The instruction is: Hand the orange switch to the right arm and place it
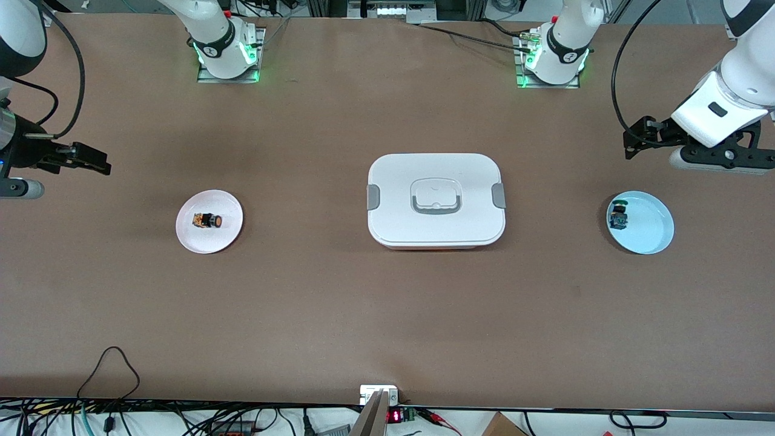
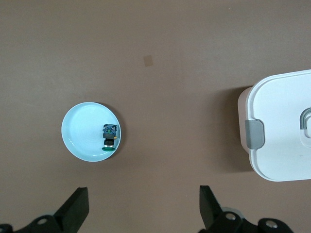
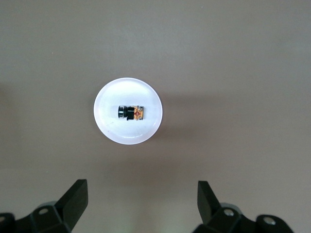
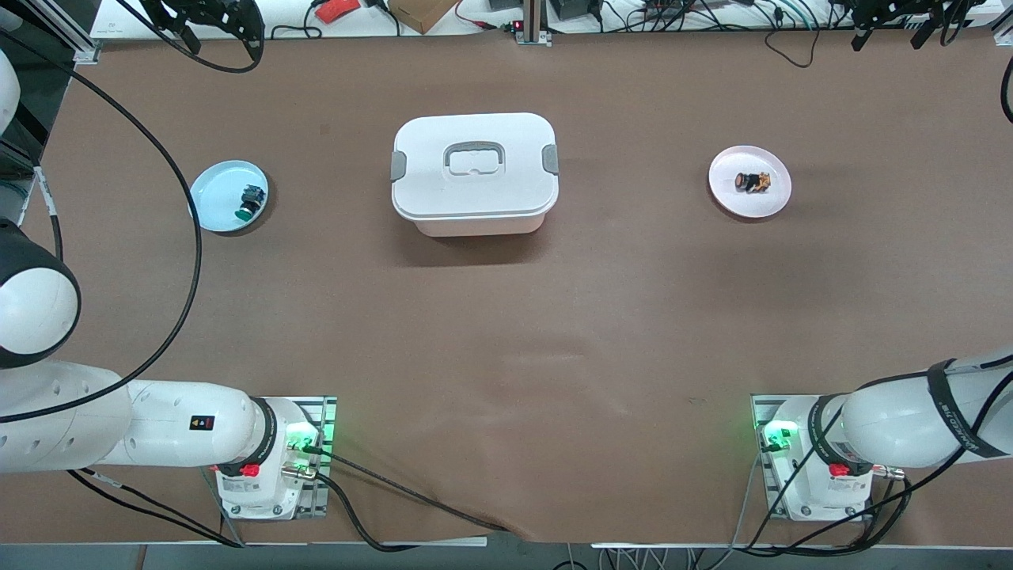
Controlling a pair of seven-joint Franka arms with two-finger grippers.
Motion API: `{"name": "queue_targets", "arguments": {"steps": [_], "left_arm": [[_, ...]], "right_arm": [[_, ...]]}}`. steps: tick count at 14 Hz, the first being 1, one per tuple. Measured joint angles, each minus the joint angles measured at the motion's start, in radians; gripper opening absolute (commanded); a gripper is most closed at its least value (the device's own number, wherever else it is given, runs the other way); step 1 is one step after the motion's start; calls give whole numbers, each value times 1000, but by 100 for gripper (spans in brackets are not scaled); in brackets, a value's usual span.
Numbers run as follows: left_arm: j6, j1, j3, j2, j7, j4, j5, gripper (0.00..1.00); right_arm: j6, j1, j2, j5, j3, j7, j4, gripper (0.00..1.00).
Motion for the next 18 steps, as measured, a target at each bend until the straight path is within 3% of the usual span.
{"name": "queue_targets", "arguments": {"steps": [7,18], "left_arm": [[0,-1,0,1,0,1,0,100],[0,1,6,2,0,1,0,100]], "right_arm": [[105,-7,-70,0,2,-21,-104,100],[87,17,-103,2,15,17,-81,100]]}}
